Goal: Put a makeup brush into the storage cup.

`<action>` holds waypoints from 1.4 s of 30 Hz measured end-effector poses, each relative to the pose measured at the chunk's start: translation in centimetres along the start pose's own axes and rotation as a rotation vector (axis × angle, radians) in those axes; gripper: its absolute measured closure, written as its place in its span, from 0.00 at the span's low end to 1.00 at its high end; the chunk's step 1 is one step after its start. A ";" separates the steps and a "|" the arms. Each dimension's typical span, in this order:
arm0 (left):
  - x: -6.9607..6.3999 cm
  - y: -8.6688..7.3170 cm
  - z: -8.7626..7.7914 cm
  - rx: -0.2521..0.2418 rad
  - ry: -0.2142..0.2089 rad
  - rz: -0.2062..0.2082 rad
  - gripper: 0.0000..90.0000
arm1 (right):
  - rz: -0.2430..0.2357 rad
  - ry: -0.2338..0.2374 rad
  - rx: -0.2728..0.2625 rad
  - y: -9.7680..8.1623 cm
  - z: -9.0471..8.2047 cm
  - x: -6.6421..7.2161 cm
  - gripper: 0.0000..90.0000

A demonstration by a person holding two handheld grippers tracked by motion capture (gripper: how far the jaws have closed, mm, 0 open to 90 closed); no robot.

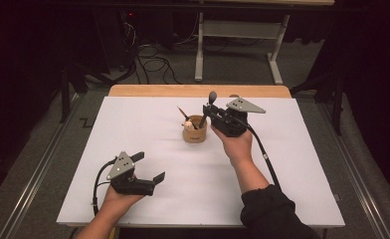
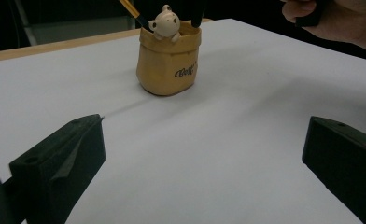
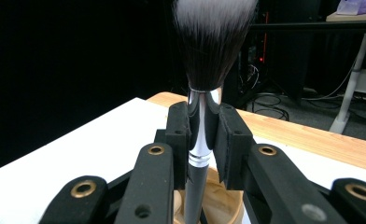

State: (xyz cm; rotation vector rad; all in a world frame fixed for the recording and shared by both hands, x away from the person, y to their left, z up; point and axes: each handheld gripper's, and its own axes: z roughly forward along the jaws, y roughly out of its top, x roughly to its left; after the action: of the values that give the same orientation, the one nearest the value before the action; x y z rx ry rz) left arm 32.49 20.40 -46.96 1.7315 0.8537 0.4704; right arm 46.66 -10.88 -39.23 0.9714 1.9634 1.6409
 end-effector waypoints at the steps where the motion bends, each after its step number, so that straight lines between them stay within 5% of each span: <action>1: 0.0 0.0 0.0 -0.001 -0.001 -0.001 0.00 | 0.003 0.000 -0.002 0.0 0.0 0.0 0.87; 42: 0.0 0.0 -0.2 -0.008 -0.007 0.000 0.00 | 0.005 -0.028 0.070 -1.0 2.5 -0.8 0.87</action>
State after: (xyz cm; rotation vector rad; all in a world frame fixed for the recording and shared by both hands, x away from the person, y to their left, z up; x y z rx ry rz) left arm 32.38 20.52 -46.85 1.7253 0.8456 0.4674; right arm 48.68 -9.81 -40.89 1.0208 2.0136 1.5614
